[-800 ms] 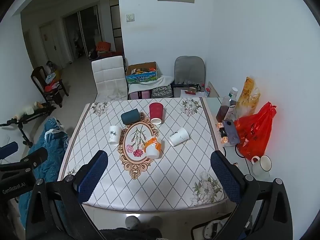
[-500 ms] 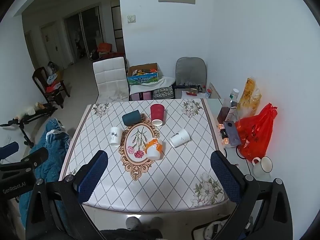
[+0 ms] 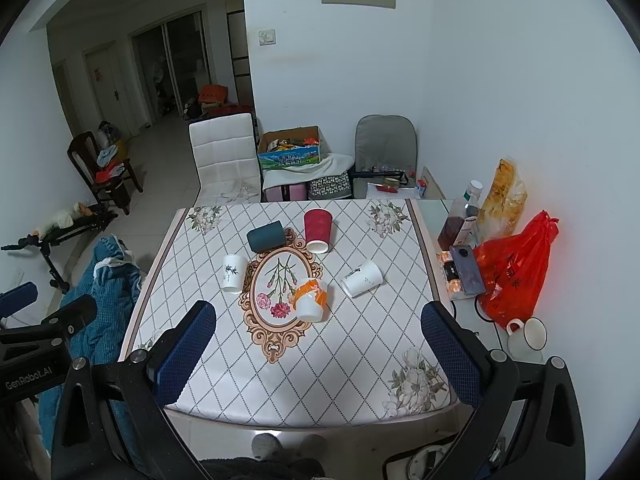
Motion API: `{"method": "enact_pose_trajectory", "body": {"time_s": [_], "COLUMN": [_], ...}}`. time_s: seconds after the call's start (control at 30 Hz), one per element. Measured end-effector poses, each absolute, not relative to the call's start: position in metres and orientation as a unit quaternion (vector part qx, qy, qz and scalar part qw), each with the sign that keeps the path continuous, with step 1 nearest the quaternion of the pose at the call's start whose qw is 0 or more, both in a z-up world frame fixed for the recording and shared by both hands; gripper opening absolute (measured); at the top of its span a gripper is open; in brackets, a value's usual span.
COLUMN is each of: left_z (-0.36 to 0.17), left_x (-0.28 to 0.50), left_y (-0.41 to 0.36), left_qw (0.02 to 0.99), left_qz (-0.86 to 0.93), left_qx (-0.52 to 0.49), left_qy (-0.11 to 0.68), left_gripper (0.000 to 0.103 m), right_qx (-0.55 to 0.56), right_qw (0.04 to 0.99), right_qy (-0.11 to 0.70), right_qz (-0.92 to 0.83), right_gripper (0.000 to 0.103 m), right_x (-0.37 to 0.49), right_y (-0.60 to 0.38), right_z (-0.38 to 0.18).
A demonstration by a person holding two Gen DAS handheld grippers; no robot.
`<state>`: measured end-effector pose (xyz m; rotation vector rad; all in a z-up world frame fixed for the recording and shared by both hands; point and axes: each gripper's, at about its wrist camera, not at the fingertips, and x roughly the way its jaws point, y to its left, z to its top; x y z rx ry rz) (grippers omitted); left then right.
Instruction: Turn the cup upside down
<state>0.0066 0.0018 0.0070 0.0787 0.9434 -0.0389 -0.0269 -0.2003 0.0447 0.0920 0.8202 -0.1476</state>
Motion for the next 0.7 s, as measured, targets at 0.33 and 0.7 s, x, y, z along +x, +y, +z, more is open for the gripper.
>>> {"method": "enact_pose_trajectory", "body": {"time_s": [0.33,0.7], "left_z": [0.0091,0.0108], "left_x": [0.0078,0.0076], "left_y": [0.0020,-0.0008], "left_qw": [0.890,0.890], "left_qz": [-0.018,-0.018], "left_qx": [0.038,0.038], "left_qy": [0.454,0.454], "left_gripper": [0.103,0.103], "right_qx": [0.044,0.044], "right_qw": [0.913,0.913], "right_qy": [0.399,0.399], "right_qz": [-0.073,-0.074], "right_gripper": [0.103,0.103], "right_x": [-0.0250,-0.0232], "right_y": [-0.2015,-0.2034], "right_z": [0.0448,0.0436]}}
